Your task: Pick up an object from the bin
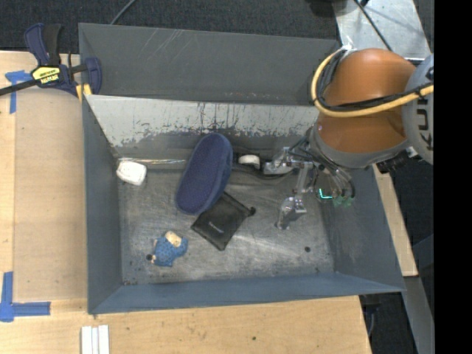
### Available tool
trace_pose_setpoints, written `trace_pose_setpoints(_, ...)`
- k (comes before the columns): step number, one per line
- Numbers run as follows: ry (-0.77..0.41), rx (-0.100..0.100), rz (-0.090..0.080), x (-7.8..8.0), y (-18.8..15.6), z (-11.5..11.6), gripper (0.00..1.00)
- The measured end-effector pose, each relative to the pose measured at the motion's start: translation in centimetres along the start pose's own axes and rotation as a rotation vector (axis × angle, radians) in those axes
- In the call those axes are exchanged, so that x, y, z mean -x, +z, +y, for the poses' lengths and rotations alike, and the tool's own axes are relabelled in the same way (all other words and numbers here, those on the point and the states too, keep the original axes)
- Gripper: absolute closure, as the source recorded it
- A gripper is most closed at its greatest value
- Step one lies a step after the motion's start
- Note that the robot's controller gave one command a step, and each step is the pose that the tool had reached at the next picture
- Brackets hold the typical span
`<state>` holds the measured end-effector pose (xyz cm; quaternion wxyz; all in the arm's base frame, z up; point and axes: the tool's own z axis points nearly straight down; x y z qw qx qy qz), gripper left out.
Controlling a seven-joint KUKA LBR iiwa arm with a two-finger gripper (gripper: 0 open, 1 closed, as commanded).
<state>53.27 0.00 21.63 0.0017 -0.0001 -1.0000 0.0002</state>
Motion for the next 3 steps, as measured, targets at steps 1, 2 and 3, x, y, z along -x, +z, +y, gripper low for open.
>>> trace_pose_setpoints(1,-0.153,0.000,-0.008,1.8,14.0,5.9,0.00)
trace_pose_setpoints(2,-0.150,0.001,-0.026,2.3,13.4,5.9,1.00)
trace_pose_setpoints(3,-0.152,0.000,-0.016,3.2,0.2,6.5,1.00)
